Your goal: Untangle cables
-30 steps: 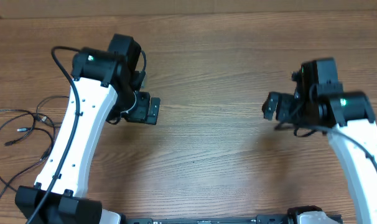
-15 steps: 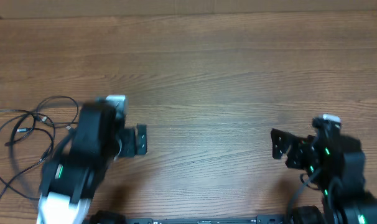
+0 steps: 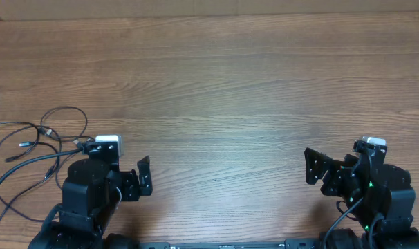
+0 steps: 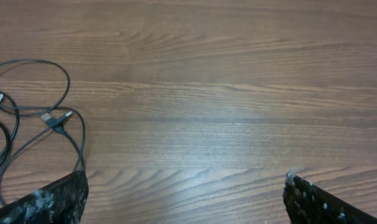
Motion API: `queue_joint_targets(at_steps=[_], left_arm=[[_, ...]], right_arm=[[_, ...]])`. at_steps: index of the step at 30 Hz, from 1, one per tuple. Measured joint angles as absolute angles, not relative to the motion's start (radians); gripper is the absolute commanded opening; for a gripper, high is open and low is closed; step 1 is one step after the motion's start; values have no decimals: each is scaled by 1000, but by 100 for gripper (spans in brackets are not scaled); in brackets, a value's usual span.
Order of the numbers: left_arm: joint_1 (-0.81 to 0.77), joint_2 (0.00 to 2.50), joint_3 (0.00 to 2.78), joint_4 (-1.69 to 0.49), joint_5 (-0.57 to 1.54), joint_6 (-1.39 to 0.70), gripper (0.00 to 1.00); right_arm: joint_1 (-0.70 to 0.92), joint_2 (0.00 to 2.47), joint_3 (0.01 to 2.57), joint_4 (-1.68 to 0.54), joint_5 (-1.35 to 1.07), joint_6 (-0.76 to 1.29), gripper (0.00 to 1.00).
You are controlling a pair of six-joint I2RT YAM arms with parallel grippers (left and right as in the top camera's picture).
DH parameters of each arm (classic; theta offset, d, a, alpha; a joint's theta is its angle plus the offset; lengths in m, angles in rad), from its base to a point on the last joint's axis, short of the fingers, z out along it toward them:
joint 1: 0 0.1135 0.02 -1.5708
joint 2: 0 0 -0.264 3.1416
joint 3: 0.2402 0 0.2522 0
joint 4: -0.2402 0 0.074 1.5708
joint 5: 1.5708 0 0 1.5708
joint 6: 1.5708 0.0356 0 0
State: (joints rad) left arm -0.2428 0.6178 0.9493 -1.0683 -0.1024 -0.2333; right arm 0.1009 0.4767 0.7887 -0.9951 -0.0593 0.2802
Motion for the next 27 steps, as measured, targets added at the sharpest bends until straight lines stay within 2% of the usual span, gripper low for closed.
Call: queue_joint_targets(at_steps=[27], left_arm=[[-243, 618, 949, -1092, -102, -233, 99]], right_arm=[[101, 412, 779, -1039, -51, 281, 100]])
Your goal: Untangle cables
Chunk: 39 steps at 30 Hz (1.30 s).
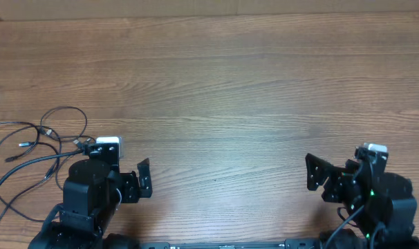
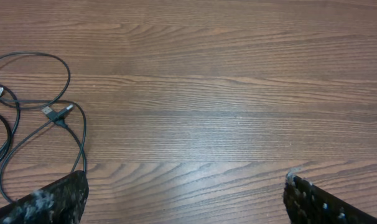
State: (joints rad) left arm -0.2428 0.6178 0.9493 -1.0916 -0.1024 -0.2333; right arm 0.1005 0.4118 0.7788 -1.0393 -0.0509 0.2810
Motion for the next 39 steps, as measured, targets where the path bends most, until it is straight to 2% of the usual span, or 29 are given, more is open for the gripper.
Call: queue_joint_targets(at_steps=[6, 20, 32, 39], left_arm=[[-243, 618, 949, -1092, -102, -233, 100], [-243, 618, 949, -1092, -102, -233, 100], [-243, 618, 949, -1092, -102, -233, 100], [-243, 618, 949, -1092, -102, -233, 99]], right_arm=[[101, 310, 740, -984, -27, 284, 100], [101, 94, 432, -540, -22, 284, 100], [101, 15, 366, -485, -22, 278, 100], [101, 14, 366, -421, -22, 194, 100]])
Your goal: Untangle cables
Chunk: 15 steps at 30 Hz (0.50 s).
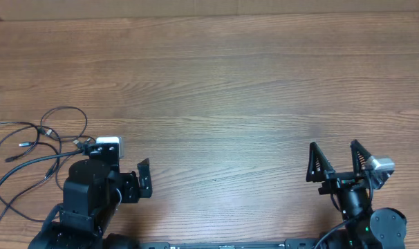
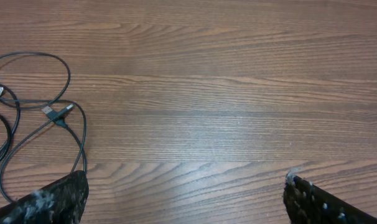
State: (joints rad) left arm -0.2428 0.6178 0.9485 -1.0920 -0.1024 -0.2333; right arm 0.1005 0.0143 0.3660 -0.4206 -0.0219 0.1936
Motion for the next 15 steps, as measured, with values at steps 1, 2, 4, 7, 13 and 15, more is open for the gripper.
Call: queue_joint_targets(at_steps=[1, 2, 4, 7, 13, 15], left_arm=[[-243, 618, 949, -1092, -102, -233, 100], [-243, 618, 949, -1092, -102, -233, 100], [-243, 618, 949, -1092, -102, -233, 100], [-243, 618, 949, -1092, -102, -233, 100], [-243, 618, 949, -1092, -102, -233, 100], [-243, 618, 949, -1092, -102, -233, 100]], right_arm=[[101, 14, 366, -412, -22, 181, 100], [101, 14, 366, -402, -22, 170, 100], [101, 14, 366, -384, -22, 154, 100], [101, 13, 332, -297, -22, 141, 100], [101, 12, 159, -13, -22, 129, 100], [101, 12, 96, 96, -22, 130, 100]])
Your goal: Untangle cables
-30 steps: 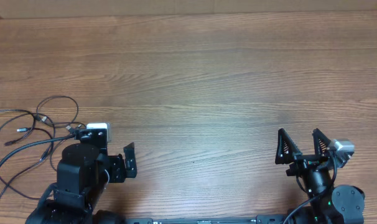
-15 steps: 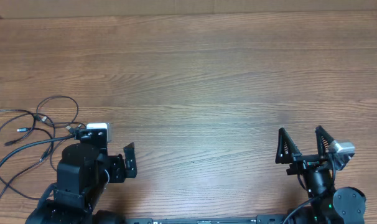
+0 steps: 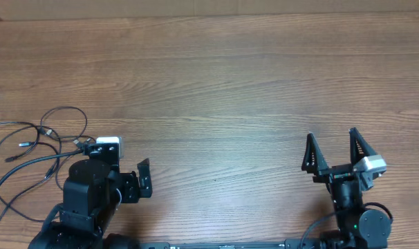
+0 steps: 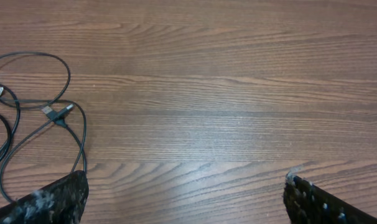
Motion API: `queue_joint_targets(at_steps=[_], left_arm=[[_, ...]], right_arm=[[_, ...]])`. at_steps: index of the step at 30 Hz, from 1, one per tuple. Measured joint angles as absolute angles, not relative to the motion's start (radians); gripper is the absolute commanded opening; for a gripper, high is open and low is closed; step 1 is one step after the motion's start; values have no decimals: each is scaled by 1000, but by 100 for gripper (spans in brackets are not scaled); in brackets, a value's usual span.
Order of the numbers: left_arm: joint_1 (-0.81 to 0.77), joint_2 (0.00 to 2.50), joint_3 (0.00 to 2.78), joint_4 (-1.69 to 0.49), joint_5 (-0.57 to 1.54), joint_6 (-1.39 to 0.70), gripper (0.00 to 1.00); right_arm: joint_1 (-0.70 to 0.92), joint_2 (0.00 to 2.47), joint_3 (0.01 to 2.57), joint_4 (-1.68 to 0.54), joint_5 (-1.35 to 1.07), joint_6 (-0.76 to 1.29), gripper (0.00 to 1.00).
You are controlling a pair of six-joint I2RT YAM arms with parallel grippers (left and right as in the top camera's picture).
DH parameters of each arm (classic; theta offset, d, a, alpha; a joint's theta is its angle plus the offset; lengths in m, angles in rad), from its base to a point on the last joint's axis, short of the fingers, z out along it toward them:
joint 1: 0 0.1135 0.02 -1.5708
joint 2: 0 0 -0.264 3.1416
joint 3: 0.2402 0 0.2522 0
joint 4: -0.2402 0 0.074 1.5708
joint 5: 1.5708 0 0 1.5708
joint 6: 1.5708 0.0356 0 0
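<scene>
A loose tangle of thin black cables (image 3: pixel 36 149) lies on the wooden table at the left, its small plugs among the loops. In the left wrist view the cables (image 4: pixel 58 118) fill the left side, ahead of the left finger. My left gripper (image 3: pixel 119 166) sits just right of the tangle. It is open (image 4: pixel 185 199), its fingers (image 4: pixel 51 199) wide apart over bare wood and not touching the cables. At the front right, far from the cables, my right gripper (image 3: pixel 332 149) is open and empty, its fingers pointing towards the far side.
The wooden table (image 3: pixel 230 83) stretches bare across the middle and back. Some cable strands run off the left edge. Both arm bases stand at the front edge.
The right gripper's fingers have shifted slightly away from the front edge and to the left, still open. The left arm and the cables have not moved.
At first the right gripper lay turned sideways at the front right, and the left gripper stood open beside the cables. The left wrist then shifted slightly. Later the right gripper's open fingers pointed towards the far side. The cables have stayed where they were.
</scene>
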State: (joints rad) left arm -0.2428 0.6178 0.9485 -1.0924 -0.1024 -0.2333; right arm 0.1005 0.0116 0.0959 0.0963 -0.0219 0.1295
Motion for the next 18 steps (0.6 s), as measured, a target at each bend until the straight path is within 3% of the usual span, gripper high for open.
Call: queue_joint_targets(at_steps=[8, 14, 18], left_arm=[[-243, 618, 949, -1092, -102, -233, 100], [-243, 618, 949, -1092, -102, -233, 99], [-243, 618, 949, -1092, -102, -233, 100]], right_arm=[[101, 11, 18, 162, -19, 130, 100], [101, 11, 19, -76, -22, 129, 100], [105, 13, 19, -89, -22, 130, 100]])
